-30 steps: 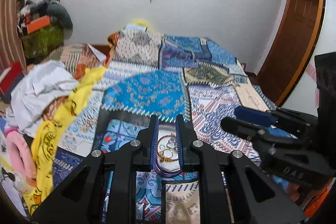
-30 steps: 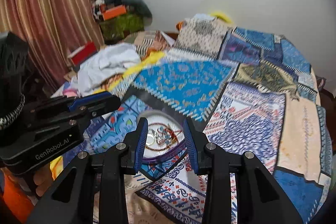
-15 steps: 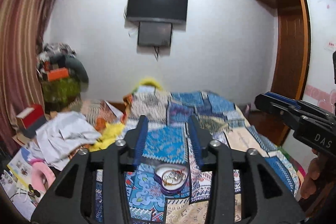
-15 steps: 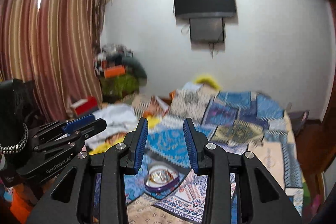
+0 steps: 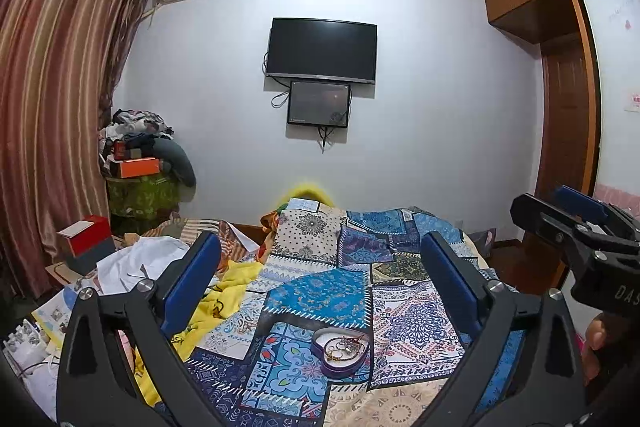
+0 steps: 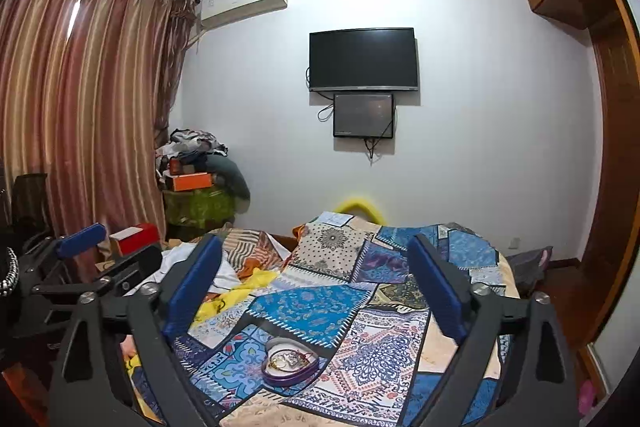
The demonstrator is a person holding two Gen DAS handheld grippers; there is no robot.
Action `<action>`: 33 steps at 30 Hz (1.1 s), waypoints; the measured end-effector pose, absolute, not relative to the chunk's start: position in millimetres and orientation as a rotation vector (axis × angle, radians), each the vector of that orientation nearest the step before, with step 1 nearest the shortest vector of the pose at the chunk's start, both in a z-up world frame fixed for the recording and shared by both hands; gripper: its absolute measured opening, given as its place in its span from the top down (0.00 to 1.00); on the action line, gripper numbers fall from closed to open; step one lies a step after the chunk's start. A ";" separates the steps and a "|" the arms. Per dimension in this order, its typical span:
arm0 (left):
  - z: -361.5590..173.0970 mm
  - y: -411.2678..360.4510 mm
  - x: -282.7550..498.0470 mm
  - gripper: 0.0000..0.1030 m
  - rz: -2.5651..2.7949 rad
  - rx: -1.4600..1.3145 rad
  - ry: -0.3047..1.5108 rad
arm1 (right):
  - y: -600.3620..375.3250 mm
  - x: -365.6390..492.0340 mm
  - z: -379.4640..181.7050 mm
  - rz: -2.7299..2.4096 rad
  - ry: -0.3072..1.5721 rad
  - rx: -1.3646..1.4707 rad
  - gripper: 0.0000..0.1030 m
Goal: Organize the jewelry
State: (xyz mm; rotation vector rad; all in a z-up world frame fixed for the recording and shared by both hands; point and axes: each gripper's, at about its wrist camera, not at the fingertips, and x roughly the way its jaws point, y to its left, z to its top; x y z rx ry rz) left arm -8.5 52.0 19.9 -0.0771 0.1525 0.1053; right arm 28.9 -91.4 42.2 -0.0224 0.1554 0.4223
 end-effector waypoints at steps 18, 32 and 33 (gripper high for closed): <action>16.5 50.5 -8.8 0.02 0.105 -0.069 0.159 | -100.1 19.4 36.0 0.429 0.164 -0.020 0.05; 13.8 46.8 -1.5 0.01 0.104 -0.069 0.181 | -101.6 21.9 33.7 0.430 0.199 -0.012 0.05; 13.7 46.7 -0.8 0.01 0.105 -0.069 0.183 | -101.8 22.1 33.5 0.430 0.200 -0.011 0.05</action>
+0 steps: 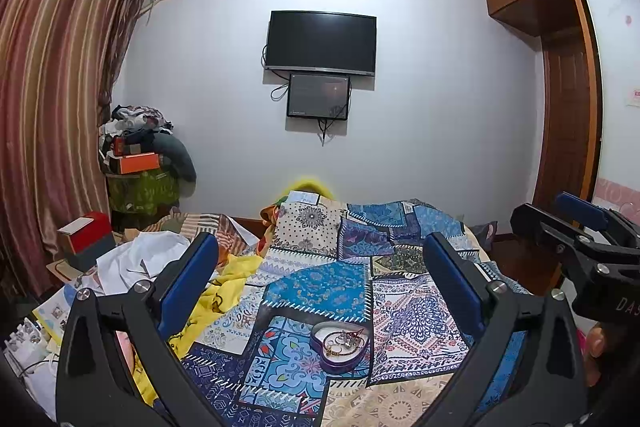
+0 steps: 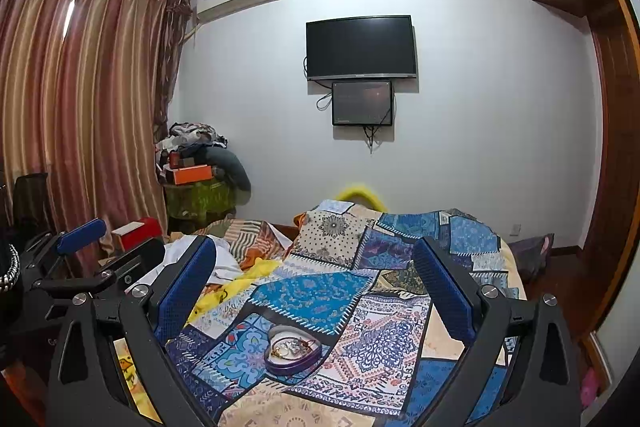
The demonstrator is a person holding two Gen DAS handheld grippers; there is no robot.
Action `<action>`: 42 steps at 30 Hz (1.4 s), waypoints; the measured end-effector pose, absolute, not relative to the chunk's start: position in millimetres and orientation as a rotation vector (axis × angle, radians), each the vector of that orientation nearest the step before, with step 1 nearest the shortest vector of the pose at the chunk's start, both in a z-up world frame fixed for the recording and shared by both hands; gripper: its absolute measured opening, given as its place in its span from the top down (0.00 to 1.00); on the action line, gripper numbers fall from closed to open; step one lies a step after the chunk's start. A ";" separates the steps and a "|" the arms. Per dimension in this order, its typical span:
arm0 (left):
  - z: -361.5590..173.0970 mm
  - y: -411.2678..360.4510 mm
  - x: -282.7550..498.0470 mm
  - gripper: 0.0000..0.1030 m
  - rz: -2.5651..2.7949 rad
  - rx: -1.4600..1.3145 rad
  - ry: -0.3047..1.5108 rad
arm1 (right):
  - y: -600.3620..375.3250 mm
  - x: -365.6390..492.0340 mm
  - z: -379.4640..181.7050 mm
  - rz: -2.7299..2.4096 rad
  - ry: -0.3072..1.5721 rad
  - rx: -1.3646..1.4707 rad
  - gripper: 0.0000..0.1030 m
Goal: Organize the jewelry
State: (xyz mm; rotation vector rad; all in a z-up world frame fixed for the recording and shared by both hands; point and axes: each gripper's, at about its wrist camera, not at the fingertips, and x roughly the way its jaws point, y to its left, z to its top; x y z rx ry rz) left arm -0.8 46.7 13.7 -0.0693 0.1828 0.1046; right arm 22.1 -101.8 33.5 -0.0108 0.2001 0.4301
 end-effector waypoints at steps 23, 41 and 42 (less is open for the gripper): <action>11.2 44.9 3.7 0.01 0.078 -0.063 0.192 | -104.1 25.0 33.8 0.426 0.215 0.000 0.05; 9.1 49.1 7.5 0.01 0.063 -0.078 0.213 | -103.7 25.4 32.9 0.425 0.219 0.002 0.05; 9.3 49.2 7.6 0.01 0.063 -0.078 0.213 | -103.8 25.5 32.8 0.426 0.219 0.002 0.05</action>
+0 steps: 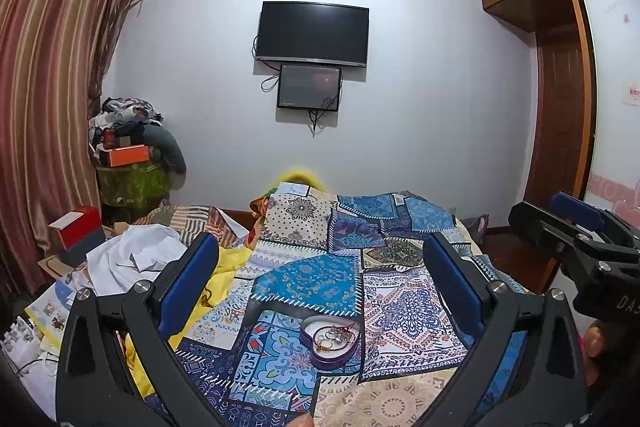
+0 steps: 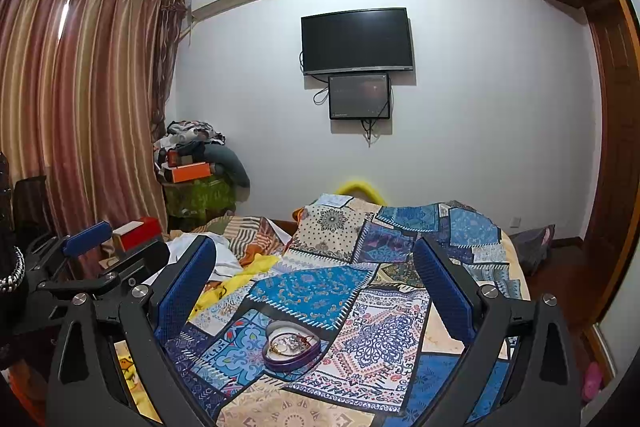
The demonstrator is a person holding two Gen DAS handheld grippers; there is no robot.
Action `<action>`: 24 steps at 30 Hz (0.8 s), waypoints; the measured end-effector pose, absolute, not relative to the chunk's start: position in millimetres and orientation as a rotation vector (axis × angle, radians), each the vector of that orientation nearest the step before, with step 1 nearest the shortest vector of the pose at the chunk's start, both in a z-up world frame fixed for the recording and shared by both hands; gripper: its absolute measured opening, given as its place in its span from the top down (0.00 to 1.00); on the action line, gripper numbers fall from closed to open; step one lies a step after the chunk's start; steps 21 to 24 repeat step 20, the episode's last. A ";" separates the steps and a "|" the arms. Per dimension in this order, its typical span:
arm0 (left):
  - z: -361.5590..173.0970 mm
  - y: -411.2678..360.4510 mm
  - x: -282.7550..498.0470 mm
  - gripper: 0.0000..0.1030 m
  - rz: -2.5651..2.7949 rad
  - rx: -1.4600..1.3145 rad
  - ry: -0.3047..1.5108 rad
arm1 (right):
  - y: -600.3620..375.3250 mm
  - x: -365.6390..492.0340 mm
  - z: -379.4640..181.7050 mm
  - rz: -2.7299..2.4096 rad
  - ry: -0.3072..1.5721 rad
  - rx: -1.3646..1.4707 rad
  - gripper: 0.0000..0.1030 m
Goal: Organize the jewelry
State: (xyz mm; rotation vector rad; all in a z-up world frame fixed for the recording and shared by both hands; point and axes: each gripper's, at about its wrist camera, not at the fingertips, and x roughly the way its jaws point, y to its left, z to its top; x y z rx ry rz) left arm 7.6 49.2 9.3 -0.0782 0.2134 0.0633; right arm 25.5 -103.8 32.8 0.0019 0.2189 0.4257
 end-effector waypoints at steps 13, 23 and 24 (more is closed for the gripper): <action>8.7 49.5 10.3 0.01 0.052 -0.079 0.222 | -104.6 25.4 28.2 0.423 0.226 -0.002 0.05; 7.3 51.5 11.1 0.01 0.053 -0.083 0.224 | -104.5 24.2 27.8 0.423 0.227 -0.004 0.05; 7.3 51.5 11.1 0.01 0.053 -0.083 0.224 | -104.5 24.2 27.8 0.423 0.227 -0.004 0.05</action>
